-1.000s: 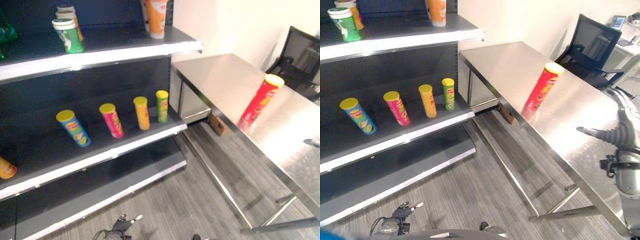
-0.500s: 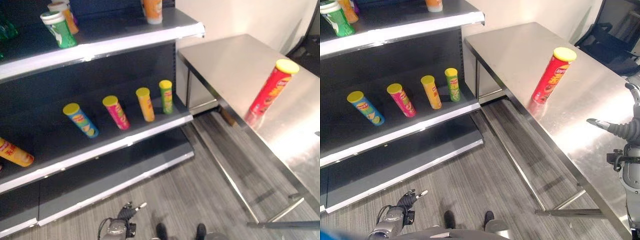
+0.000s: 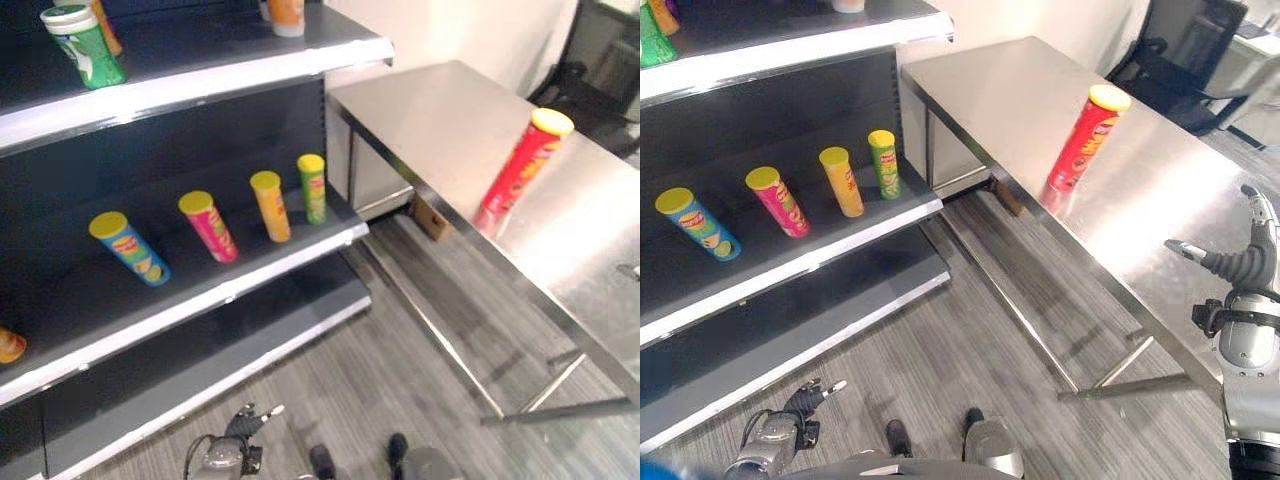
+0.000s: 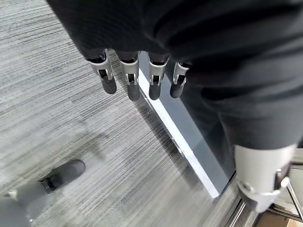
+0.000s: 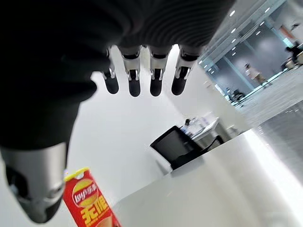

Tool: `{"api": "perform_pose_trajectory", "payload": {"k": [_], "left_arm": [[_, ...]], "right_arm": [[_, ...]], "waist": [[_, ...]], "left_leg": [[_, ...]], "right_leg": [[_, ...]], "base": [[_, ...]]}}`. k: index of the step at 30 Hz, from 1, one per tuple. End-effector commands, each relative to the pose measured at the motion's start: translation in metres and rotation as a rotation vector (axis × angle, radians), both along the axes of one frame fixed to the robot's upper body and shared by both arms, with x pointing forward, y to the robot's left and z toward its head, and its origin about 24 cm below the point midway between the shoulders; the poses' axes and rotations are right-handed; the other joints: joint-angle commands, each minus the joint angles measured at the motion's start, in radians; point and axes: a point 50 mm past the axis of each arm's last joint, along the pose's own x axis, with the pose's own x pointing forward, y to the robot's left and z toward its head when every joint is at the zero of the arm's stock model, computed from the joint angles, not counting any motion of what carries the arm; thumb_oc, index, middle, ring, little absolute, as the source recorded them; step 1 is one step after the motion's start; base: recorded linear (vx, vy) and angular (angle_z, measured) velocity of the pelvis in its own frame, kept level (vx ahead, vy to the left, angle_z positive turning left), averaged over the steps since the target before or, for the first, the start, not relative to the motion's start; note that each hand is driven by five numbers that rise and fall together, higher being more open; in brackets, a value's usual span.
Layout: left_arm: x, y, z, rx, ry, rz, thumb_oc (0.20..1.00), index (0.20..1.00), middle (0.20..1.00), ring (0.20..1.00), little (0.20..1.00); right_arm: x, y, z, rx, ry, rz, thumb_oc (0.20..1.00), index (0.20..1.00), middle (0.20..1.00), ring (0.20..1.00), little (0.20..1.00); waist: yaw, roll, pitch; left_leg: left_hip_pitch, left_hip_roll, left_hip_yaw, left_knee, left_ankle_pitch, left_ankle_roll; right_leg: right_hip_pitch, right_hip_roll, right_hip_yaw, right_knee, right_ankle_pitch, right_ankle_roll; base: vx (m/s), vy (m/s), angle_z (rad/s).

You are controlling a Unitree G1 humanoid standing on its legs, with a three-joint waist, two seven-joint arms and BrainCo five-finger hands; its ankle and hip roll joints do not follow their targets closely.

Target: Put the goods on the table back onto the shelves and tidy them up.

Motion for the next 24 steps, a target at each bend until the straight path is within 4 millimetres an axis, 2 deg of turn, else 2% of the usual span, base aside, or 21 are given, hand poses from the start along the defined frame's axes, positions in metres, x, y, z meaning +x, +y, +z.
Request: {"api": "perform_pose_trajectory", "payload": {"k": [1, 2, 5, 10, 18, 24], "left_arm": [[0.011, 0.017, 0.009, 0.054, -0.032, -0.011, 1.000, 1.000, 1.000, 1.000, 1.000], [0.012, 0.016, 0.010, 0.054, -0.039, -0.016, 1.000, 1.000, 1.000, 1.000, 1.000], [0.013, 0.016, 0.010, 0.061, -0.038, -0.026, 1.000, 1.000, 1.000, 1.000, 1.000], [0.009, 0.016, 0.008, 0.054, -0.024, -0.014, 1.000, 1.000, 1.000, 1.000, 1.000], [-0.003, 0.017, 0.003, 0.041, 0.017, 0.018, 1.000, 1.000, 1.000, 1.000, 1.000], [-0.008, 0.018, 0.002, 0.030, 0.028, 0.004, 1.000, 1.000, 1.000, 1.000, 1.000]], "right_arm": [[0.006, -0.008, 0.031, -0.011, -0.148, -0.022, 1.000, 1.000, 1.000, 1.000, 1.000], [0.004, -0.012, 0.034, -0.012, -0.170, -0.046, 1.000, 1.000, 1.000, 1.000, 1.000], [0.002, -0.015, 0.035, -0.009, -0.181, -0.062, 1.000, 1.000, 1.000, 1.000, 1.000], [0.004, -0.019, 0.040, -0.002, -0.169, -0.049, 1.000, 1.000, 1.000, 1.000, 1.000], [0.014, -0.022, 0.059, 0.001, -0.169, 0.017, 1.000, 1.000, 1.000, 1.000, 1.000], [0.042, -0.031, 0.061, 0.046, -0.042, 0.068, 1.000, 1.000, 1.000, 1.000, 1.000]], "waist": [[0.032, 0.013, 0.009], [0.035, 0.012, 0.009], [0.040, -0.008, -0.005], [0.048, -0.030, -0.044], [0.068, -0.043, -0.073], [0.095, -0.045, -0.077]], "left_leg": [[0.033, 0.003, -0.057, 0.013, -0.140, -0.018], [0.028, 0.001, -0.069, 0.013, -0.139, -0.020], [0.036, -0.008, -0.090, 0.013, -0.144, -0.026], [0.054, 0.017, -0.112, 0.013, -0.149, -0.054], [0.068, 0.074, -0.144, 0.013, -0.131, -0.107], [0.073, 0.093, -0.163, 0.013, -0.112, -0.133]], "right_leg": [[-0.029, 0.022, 0.024, -0.005, -0.051, -0.011], [-0.035, 0.027, 0.075, -0.101, -0.016, -0.006], [0.000, 0.027, 0.114, -0.217, 0.014, 0.005], [0.078, 0.042, 0.073, -0.278, 0.020, -0.003], [0.142, 0.080, -0.011, -0.286, -0.051, -0.048], [0.176, 0.098, -0.057, -0.286, -0.081, -0.072]], "base": [[-0.01, -0.068, -0.02], [-0.01, -0.107, 0.04], [0.07, -0.141, 0.27], [0.12, -0.243, 0.60], [0.04, -0.193, 0.31], [0.00, -0.124, 0.19]]}}
